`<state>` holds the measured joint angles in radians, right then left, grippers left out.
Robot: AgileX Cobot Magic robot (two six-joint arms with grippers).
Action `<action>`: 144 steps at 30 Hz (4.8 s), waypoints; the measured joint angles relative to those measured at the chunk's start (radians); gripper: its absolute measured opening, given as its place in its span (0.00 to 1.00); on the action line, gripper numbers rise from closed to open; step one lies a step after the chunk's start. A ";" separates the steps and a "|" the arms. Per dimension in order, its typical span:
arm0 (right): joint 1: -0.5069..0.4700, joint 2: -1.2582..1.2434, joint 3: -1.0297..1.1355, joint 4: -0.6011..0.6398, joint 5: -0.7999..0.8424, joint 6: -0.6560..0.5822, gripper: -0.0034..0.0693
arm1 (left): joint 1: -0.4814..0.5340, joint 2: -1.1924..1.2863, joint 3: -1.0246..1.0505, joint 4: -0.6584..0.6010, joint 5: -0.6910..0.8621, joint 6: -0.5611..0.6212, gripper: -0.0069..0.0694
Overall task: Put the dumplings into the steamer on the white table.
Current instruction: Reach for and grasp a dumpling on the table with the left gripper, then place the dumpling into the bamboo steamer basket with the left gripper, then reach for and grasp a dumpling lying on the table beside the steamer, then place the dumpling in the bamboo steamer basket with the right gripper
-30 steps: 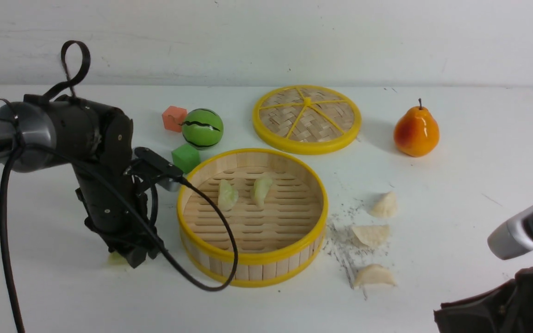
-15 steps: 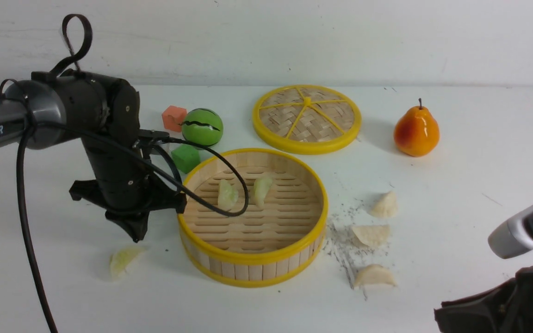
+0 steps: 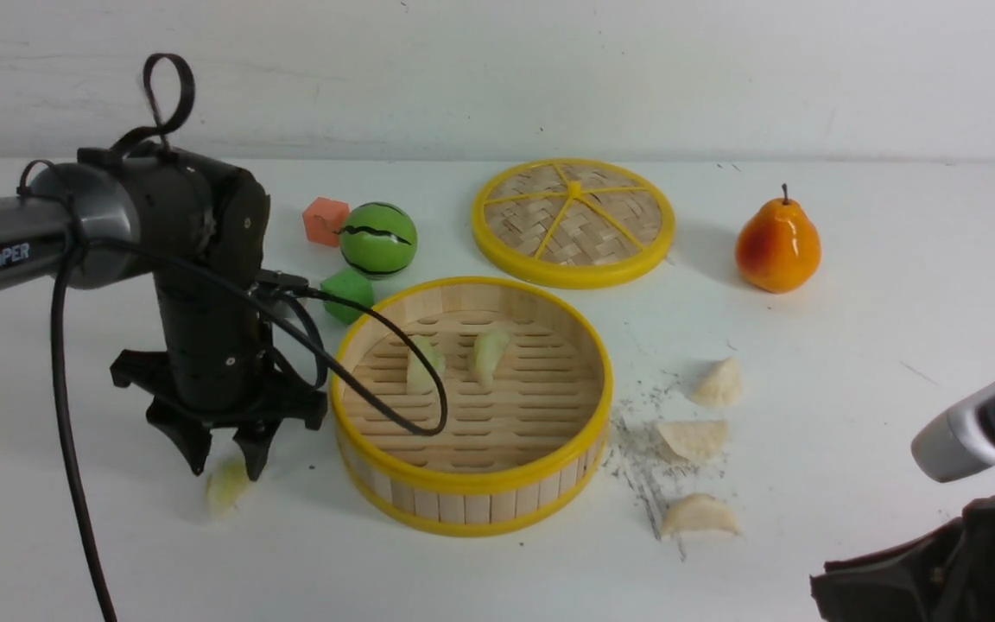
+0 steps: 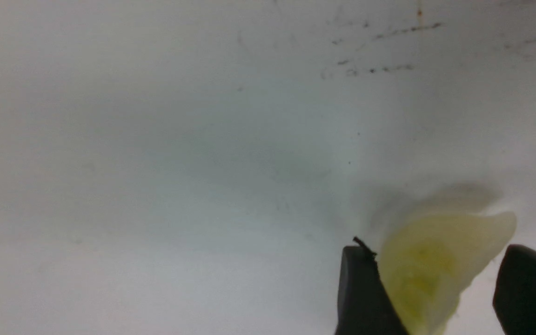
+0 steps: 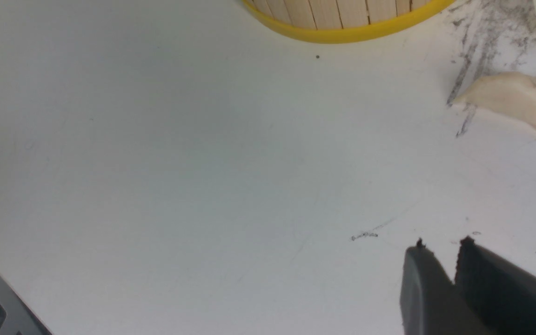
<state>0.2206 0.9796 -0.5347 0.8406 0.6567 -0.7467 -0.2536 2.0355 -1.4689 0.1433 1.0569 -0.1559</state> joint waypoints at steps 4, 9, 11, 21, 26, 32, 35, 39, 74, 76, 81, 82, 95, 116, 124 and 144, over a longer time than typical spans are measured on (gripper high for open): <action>0.000 0.000 0.000 -0.001 -0.003 0.000 0.19 | -0.005 0.029 -0.012 -0.003 0.003 0.031 0.41; 0.000 0.000 0.000 -0.011 -0.003 0.000 0.20 | -0.019 0.024 -0.060 -0.042 0.049 0.031 0.35; 0.000 0.000 0.000 -0.011 -0.007 0.000 0.19 | -0.036 -0.006 -0.112 -0.084 0.066 0.031 0.35; 0.000 0.000 0.000 -0.012 -0.017 0.000 0.19 | -0.175 -0.057 -0.328 -0.318 -0.165 0.001 0.35; 0.000 0.000 0.000 -0.012 -0.018 0.000 0.20 | -0.243 0.034 -0.327 -0.325 -0.262 -0.030 0.35; 0.000 0.000 0.000 -0.011 -0.016 0.000 0.20 | -0.271 0.122 -0.327 -0.311 -0.338 -0.050 0.35; 0.000 0.000 0.000 -0.008 -0.016 0.000 0.20 | -0.270 0.141 -0.327 -0.306 -0.351 -0.051 0.38; 0.000 0.000 0.000 -0.007 -0.016 0.000 0.21 | -0.270 0.152 -0.327 -0.300 -0.353 -0.051 0.54; 0.014 0.801 -0.565 -0.146 0.078 -0.476 0.56 | -0.190 -0.872 0.203 -0.125 -0.006 0.019 0.07; 0.024 0.840 -0.583 -0.147 0.075 -0.544 0.53 | -0.166 -0.957 0.295 -0.085 -0.036 0.007 0.07; 0.055 0.902 -0.600 -0.169 0.049 -0.676 0.47 | -0.154 -1.154 0.480 -0.018 -0.120 0.001 0.07; 0.061 0.908 -0.601 -0.179 0.040 -0.688 0.46 | -0.153 -1.185 0.513 -0.012 -0.140 0.001 0.07; 0.080 0.915 -0.605 -0.376 -0.022 -0.494 0.53 | -0.152 -1.543 0.824 0.084 -0.286 0.000 0.07; 0.078 0.889 -0.605 -0.440 0.045 -0.159 0.37 | -0.152 -1.803 1.133 0.184 -0.671 -0.013 0.07; 0.082 0.773 -0.780 -0.283 0.398 0.079 0.37 | -0.152 -1.814 1.133 0.184 -0.713 -0.112 0.07; 0.420 1.113 -1.120 -0.495 -0.057 0.600 0.37 | -0.152 -1.814 1.133 0.185 -0.732 -0.131 0.08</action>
<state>0.6407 2.0930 -1.6545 0.3451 0.6002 -0.1466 -0.4052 0.2218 -0.3361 0.3287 0.3245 -0.2871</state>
